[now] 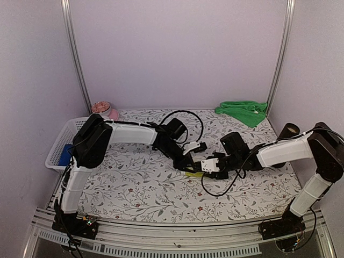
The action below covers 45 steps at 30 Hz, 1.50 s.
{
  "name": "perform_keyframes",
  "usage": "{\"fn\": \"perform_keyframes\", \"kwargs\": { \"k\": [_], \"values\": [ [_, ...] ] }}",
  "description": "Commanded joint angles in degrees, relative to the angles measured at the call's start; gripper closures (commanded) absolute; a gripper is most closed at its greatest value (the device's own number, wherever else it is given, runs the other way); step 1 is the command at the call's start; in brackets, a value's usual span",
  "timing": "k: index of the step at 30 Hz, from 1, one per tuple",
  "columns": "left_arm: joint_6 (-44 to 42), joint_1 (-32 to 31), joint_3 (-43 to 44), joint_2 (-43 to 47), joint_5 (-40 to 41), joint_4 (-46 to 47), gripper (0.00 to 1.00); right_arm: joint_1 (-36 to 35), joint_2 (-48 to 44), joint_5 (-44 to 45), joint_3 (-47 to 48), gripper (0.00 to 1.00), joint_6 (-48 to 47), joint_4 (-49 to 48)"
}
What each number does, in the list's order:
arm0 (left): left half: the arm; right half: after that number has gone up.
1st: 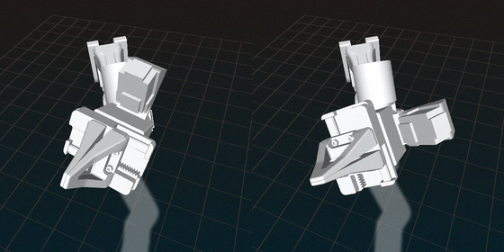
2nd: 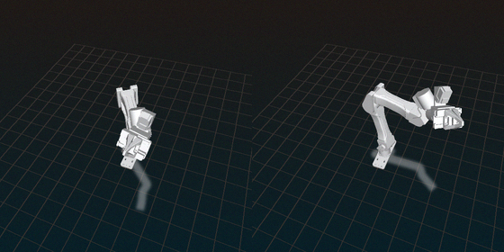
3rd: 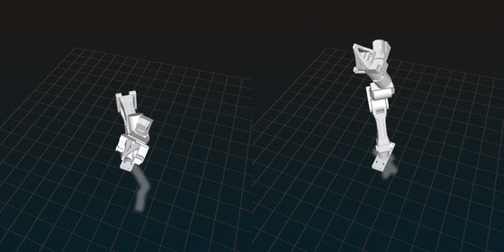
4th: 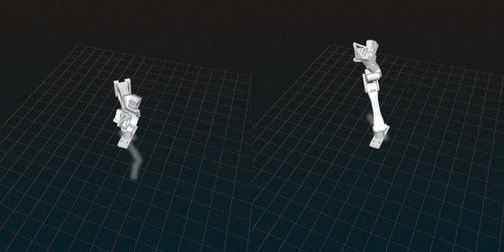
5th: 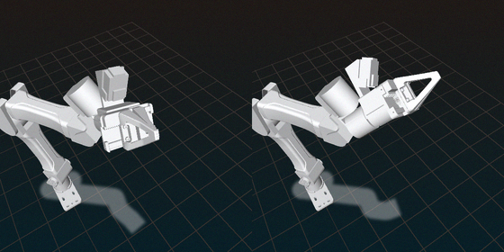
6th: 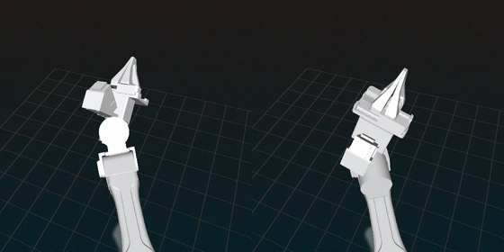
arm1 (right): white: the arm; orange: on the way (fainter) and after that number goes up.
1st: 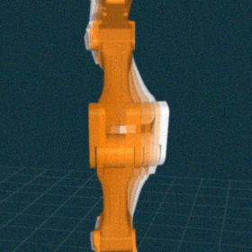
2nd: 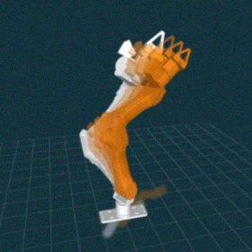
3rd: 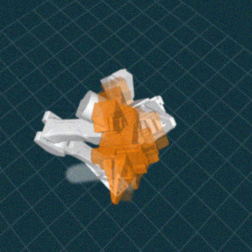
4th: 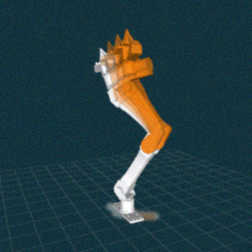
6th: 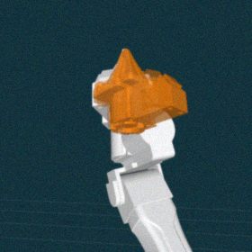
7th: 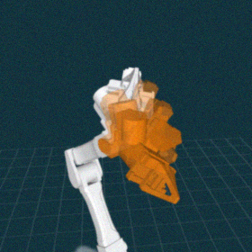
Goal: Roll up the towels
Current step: Roll the towel at the center of the board.
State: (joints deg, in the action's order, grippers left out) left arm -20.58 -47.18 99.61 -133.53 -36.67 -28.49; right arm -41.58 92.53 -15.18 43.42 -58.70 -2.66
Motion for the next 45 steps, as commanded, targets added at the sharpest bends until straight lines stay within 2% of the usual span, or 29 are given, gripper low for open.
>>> {"fn": "perform_keyframes", "kwargs": {
  "k": [1, 10, 14, 16, 20, 25, 31, 37, 41, 45],
  "values": [
    [0.96, 1.71, -0.21, -3.21, 2.6, -4.56, 0.79, -0.89, 3.07, 4.2, 1.2, 0.61, 0.31, -0.02],
    [1.21, 2.24, -0.02, -3.39, 2.36, -4.58, 0.78, -1.01, 5.82, 7.26, 2.49, 0.74, 1.65, 0.57],
    [2.38, 2.96, -0.38, -2.76, 2.54, -3.92, 0.73, -0.97, 7.65, 7.19, 3.57, 0.89, 2.5, 3.06],
    [4.06, 3.52, -1.56, -1.28, 3.44, -2.09, 0.61, -0.96, 8.66, 6.5, 4.53, 0.93, 3.17, 5.0],
    [9.14, 5.14, -5.72, 4.75, 7.22, 4.3, 0.35, -0.82, 9.34, 3.95, 6.6, 0.94, 5.78, 8.42],
    [17.8, 6.59, -13.7, 16.24, 16.62, 13.1, 0.04, -0.1, 11.54, -0.75, 11.59, 0.94, 10.04, 14.24],
    [31.03, 6.6, -21.54, 26.05, 25.51, 19.06, 0.03, 1.05, 15.29, -7.46, 18.78, 0.94, 17.42, 22.29],
    [46.82, 4.3, -36.21, 32.75, 29.06, 30.19, 0.03, 2.03, 18.81, -13.33, 24.11, 0.95, 24.05, 27.91],
    [58.29, 1.33, -43.97, 34.59, 31.31, 38.05, 0.02, 2.33, 20.03, -14.66, 25.06, 0.95, 28.19, 29.11],
    [70.51, -1.28, -47.66, 33.97, 32.04, 42.72, 0.03, 2.69, 19.77, -16.21, 24.6, 0.95, 32.81, 29.39]
  ]
}}
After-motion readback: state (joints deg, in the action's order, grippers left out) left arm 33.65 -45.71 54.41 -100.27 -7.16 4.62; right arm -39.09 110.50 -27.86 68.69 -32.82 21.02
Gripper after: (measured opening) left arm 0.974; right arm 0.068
